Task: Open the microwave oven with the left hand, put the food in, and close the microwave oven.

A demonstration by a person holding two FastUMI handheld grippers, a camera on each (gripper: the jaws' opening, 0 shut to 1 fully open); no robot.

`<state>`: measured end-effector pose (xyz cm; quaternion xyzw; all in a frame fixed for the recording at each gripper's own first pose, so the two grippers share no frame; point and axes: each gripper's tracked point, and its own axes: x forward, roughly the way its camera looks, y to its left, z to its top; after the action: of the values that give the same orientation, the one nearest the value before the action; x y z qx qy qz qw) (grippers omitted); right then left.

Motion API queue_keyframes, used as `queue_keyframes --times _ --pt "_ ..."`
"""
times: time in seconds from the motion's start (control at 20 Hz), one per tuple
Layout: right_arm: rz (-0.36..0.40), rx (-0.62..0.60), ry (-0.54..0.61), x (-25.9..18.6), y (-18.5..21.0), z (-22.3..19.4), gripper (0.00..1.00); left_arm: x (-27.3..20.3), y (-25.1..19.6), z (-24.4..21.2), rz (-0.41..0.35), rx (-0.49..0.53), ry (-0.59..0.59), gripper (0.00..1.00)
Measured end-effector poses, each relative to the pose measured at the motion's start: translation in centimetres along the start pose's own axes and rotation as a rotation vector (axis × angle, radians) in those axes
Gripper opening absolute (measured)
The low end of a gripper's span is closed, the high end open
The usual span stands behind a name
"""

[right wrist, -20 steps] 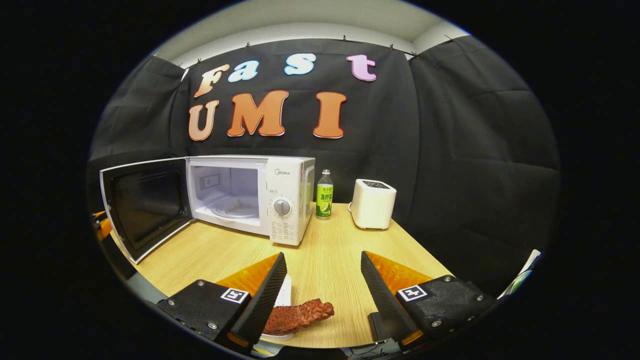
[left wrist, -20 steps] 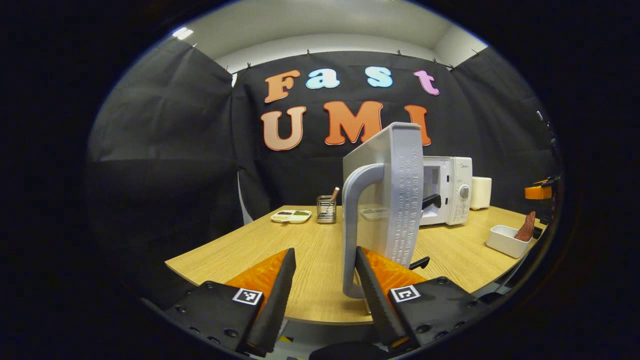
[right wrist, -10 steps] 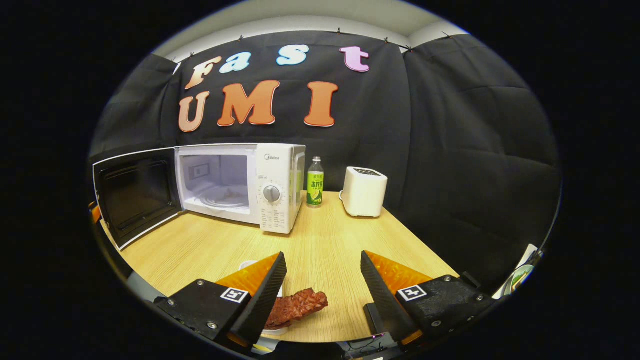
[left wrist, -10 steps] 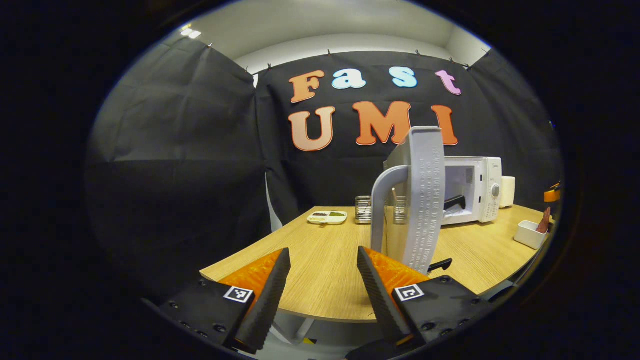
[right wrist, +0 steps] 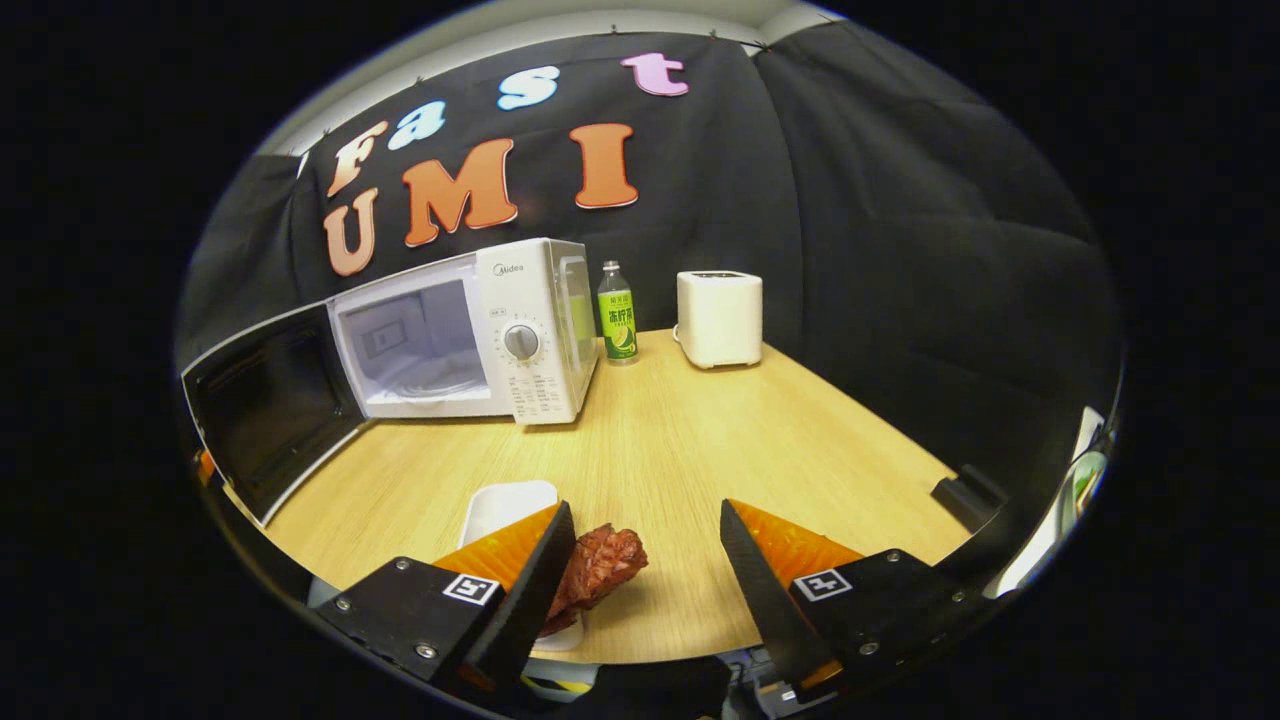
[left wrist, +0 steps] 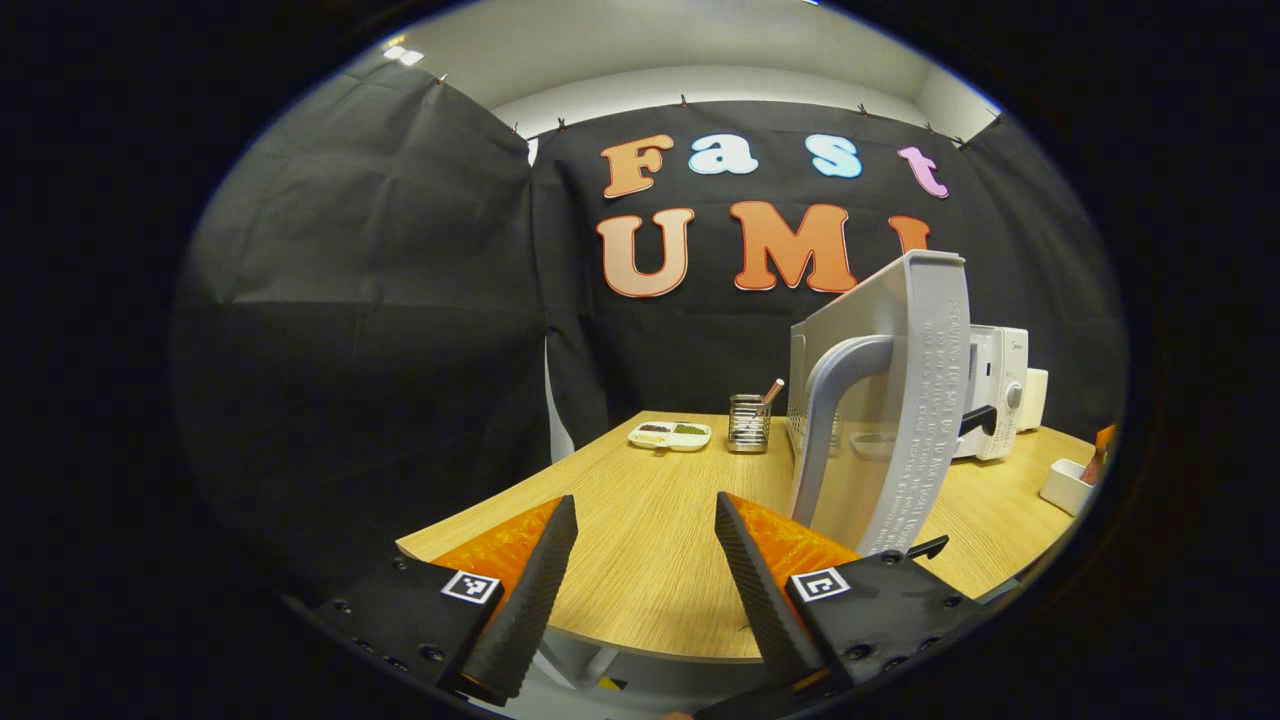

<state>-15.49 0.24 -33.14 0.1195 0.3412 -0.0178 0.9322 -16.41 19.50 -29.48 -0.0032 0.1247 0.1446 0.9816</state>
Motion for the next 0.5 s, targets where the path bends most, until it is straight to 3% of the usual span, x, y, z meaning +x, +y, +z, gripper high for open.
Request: queue_keyframes --times 0.05,0.25,0.5 --pt "0.024 0.054 0.02 0.0 0.2 -0.4 0.89 0.0 0.0 0.1 0.001 0.004 -0.001 0.87" --pt "0.095 0.281 0.082 -0.6 0.9 -1.5 0.69 0.2 0.1 0.4 0.003 0.009 0.001 0.9" --pt "0.169 0.469 0.094 -0.3 1.8 -1.9 0.43 1.8 -0.6 0.3 0.008 0.009 0.017 0.87"
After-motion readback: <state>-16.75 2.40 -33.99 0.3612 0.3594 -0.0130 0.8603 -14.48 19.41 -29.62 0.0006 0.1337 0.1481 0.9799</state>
